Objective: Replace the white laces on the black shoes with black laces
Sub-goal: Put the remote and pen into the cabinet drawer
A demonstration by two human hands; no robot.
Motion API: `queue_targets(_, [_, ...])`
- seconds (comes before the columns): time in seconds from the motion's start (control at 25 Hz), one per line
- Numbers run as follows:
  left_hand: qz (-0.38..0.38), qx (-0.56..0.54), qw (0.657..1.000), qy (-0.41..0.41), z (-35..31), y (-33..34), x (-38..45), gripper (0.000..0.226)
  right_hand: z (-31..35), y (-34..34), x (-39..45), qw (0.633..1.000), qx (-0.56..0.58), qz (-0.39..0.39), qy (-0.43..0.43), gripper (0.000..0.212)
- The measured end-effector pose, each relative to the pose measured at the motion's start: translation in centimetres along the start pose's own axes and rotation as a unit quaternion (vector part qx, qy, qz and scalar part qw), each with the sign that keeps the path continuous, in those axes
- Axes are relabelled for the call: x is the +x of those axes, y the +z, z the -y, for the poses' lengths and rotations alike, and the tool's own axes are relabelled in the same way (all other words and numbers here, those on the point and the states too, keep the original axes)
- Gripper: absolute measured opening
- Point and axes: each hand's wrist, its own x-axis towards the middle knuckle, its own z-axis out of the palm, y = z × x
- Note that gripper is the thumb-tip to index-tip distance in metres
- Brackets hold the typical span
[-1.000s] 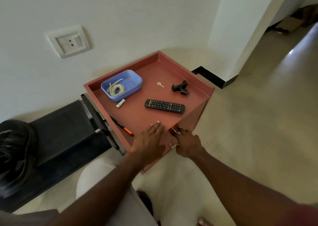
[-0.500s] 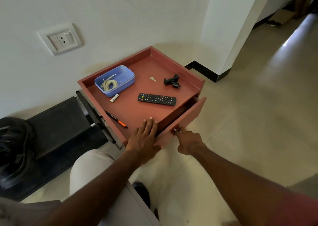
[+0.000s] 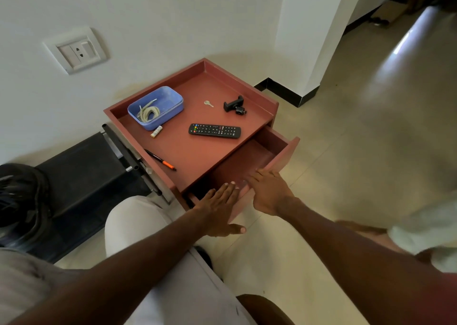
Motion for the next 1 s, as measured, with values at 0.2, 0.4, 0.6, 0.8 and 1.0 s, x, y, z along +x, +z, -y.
queue_targets(0.2, [-0.095, -0.032, 0.995, 0.022, 0.1, -2.2, 0.1, 0.085, -0.8, -0.1, -0.6, 0.997, 0.023, -0.070, 0.026, 0.032])
queue_targets(0.4, [-0.253, -0.080, 0.957, -0.121, 6.3, -4.6, -0.1, 0.076, 1.4, -2.3, 5.1, 0.972, 0.092, -0.211, 0.051, 0.028])
queue_targets(0.6, [-0.245, -0.038, 0.942, -0.227, 13.0, -4.4, -0.8, 0.089, 3.8, -6.9, 13.4, 0.976, 0.066, -0.203, 0.037, 0.051])
queue_targets(0.8, [-0.245, -0.056, 0.934, -0.253, 13.7, -3.1, -0.2, 0.096, 4.7, -7.6, 18.9, 0.991, 0.046, -0.123, 0.038, 0.045])
queue_targets(1.0, [-0.264, -0.076, 0.926, -0.259, 13.6, -3.3, -0.4, 0.091, 4.9, -6.3, 17.4, 0.980, 0.119, -0.158, 0.009, 0.043])
